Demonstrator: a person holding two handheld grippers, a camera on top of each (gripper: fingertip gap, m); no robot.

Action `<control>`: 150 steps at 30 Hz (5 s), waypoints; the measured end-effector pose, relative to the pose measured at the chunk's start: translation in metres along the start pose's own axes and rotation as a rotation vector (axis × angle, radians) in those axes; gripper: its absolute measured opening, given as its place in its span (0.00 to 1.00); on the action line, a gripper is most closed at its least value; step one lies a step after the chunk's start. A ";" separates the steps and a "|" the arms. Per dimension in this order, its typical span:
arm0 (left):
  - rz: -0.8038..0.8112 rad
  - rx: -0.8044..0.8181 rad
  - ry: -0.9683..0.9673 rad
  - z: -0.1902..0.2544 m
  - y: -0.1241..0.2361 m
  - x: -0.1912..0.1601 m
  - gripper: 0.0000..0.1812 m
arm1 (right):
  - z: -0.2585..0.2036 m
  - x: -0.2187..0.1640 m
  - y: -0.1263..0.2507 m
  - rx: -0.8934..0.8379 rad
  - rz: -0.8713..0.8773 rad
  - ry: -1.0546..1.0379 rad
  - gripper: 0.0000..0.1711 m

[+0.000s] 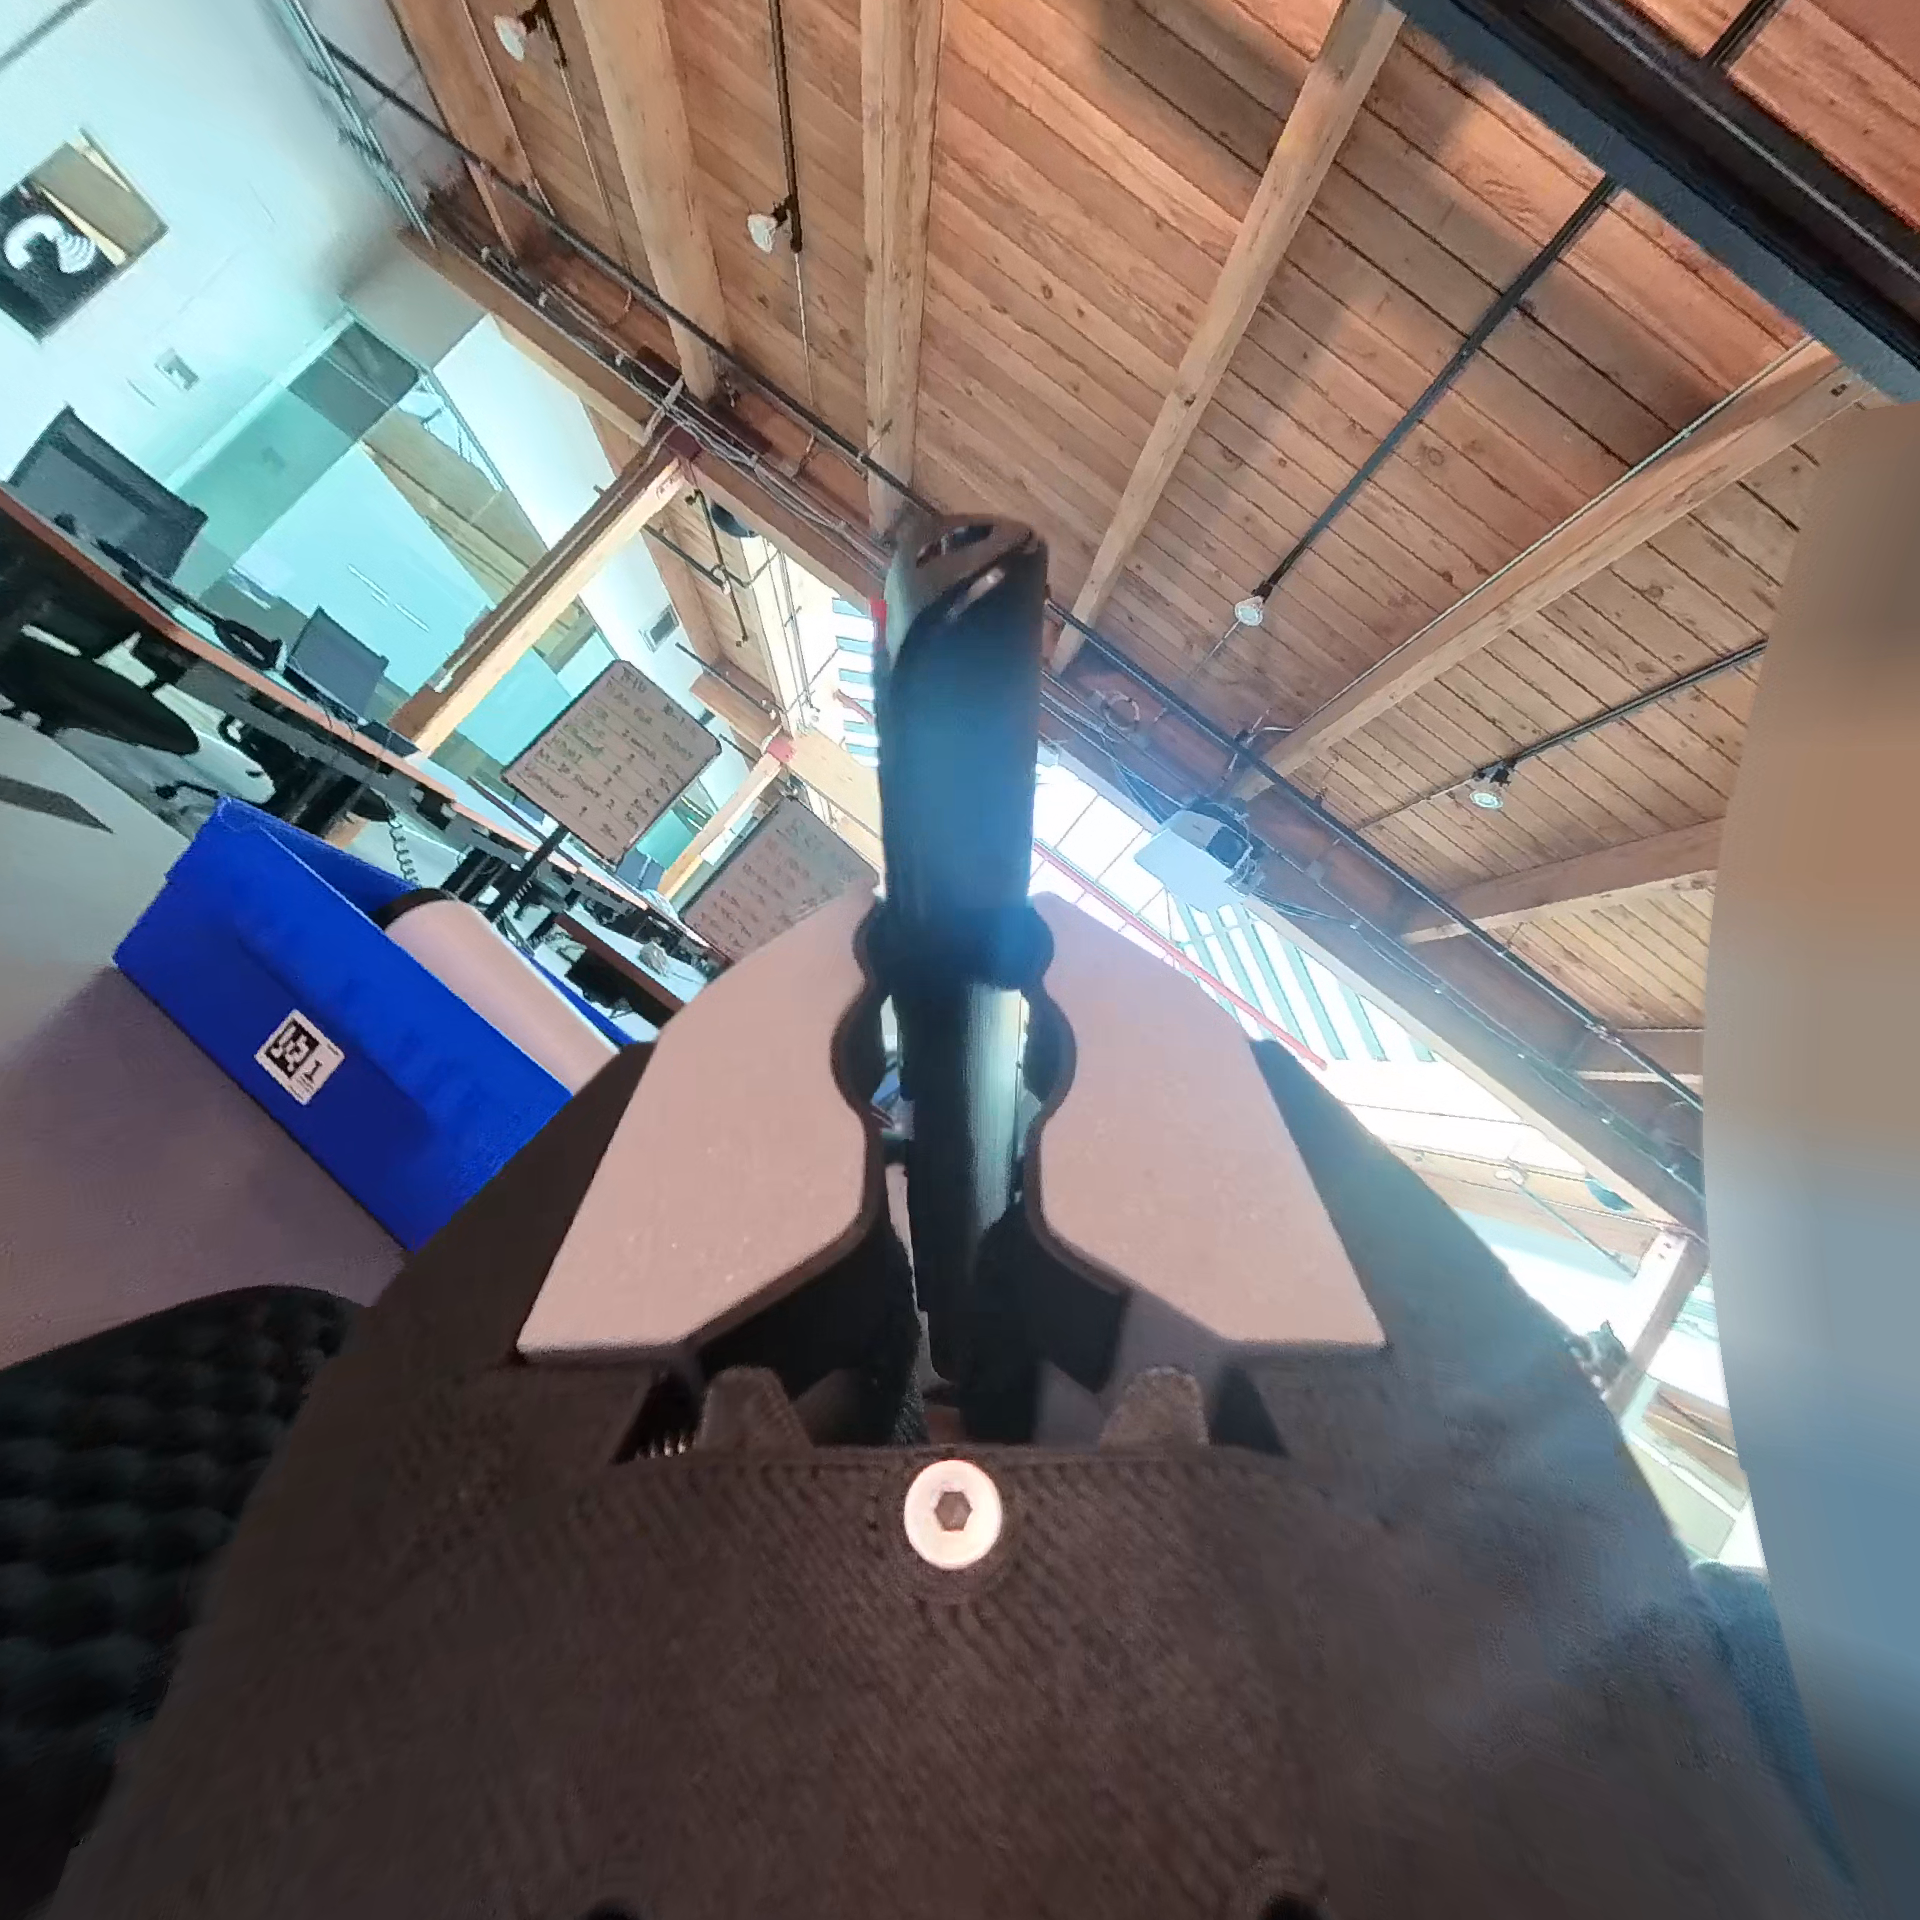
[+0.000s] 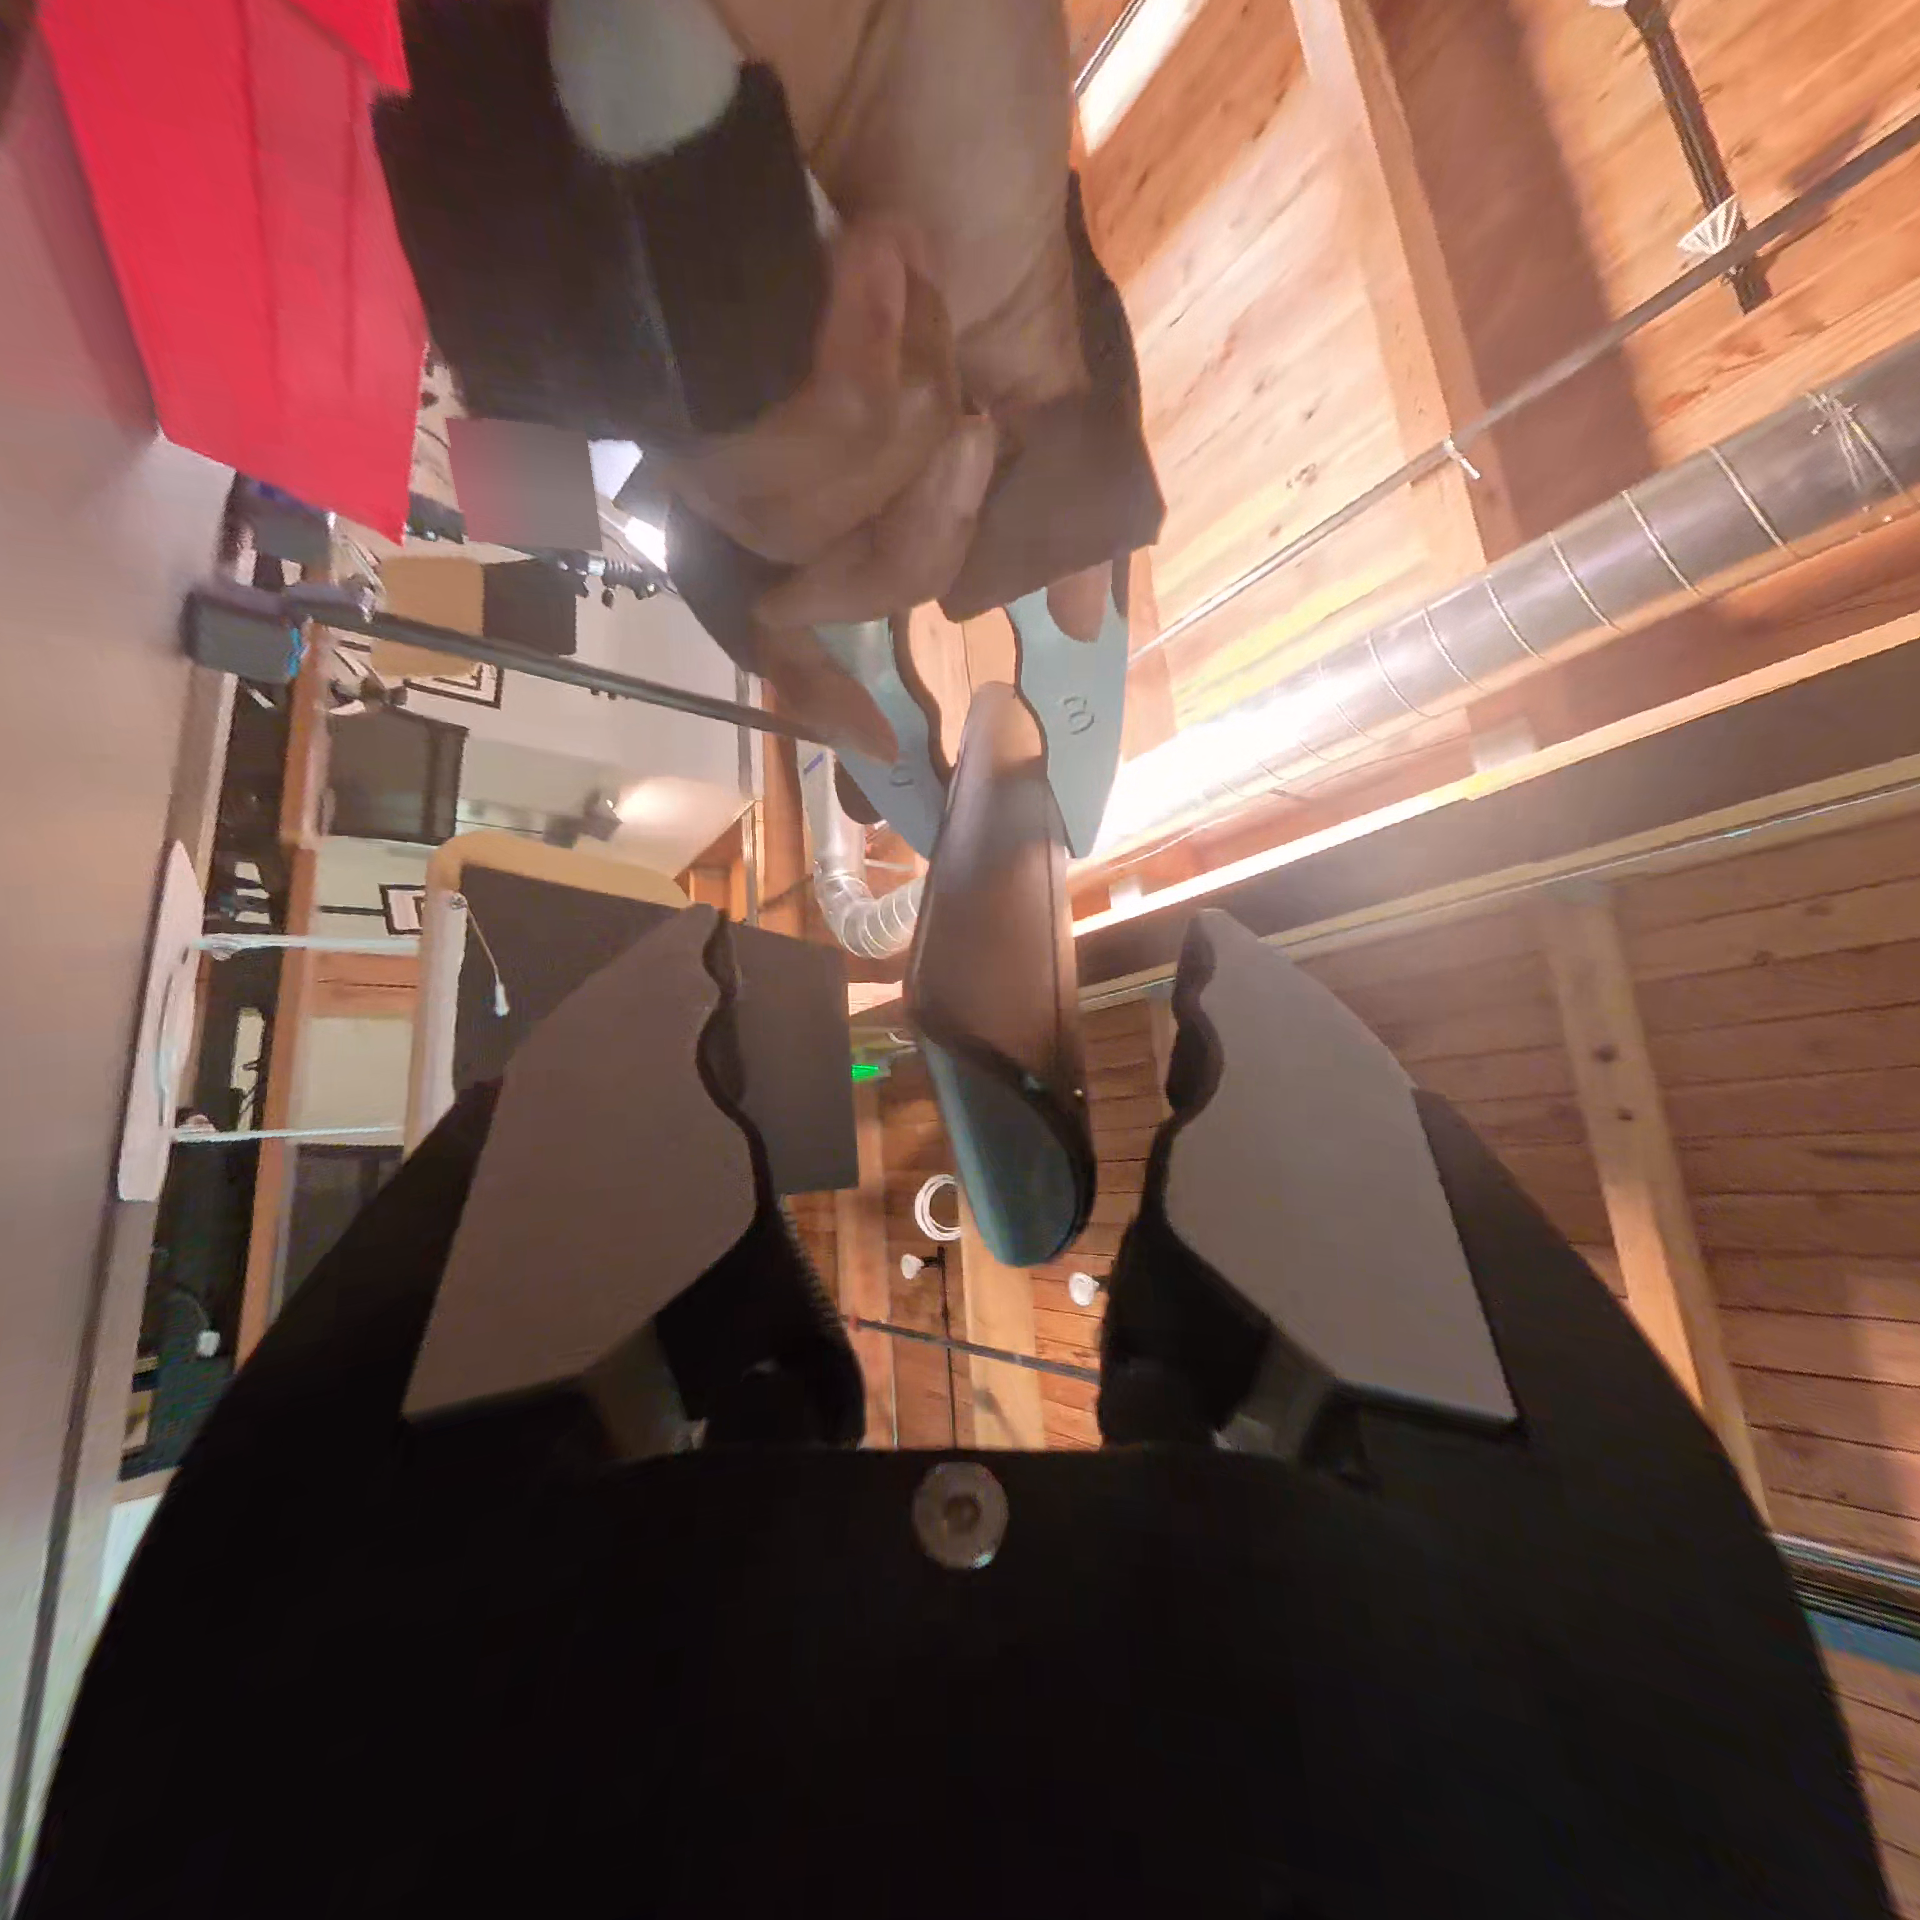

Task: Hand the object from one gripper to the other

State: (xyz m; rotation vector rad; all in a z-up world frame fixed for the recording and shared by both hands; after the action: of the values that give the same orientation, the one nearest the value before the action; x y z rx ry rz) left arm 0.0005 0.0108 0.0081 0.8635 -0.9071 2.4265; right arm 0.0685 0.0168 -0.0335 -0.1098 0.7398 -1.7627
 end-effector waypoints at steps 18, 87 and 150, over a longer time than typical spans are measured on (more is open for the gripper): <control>0.097 -0.165 -0.139 0.027 0.002 0.012 0.27 | 0.066 -0.050 0.007 -0.023 0.041 -1.239 0.15; -0.150 0.161 -0.676 0.037 0.019 0.043 0.32 | 0.009 -0.220 0.044 0.452 -0.516 -1.958 0.14; -0.091 0.180 -0.695 0.038 0.026 0.057 0.30 | -0.086 -0.295 0.084 0.306 -1.129 -1.579 0.44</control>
State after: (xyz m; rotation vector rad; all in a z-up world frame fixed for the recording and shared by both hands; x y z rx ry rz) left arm -0.0401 -0.0253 0.0572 1.8350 -0.8416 2.1616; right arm 0.1992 0.3055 -0.0598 -1.7148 -0.9321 -1.9884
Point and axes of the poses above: each gripper's, where its closed fingertips meet, y back along the fingers, x out of its top, z = x × y across the jaws, the point moved 3 cm from there along y, back along the fingers, and after that the axes turned 11 degrees about -z, right-handed, at the moved point
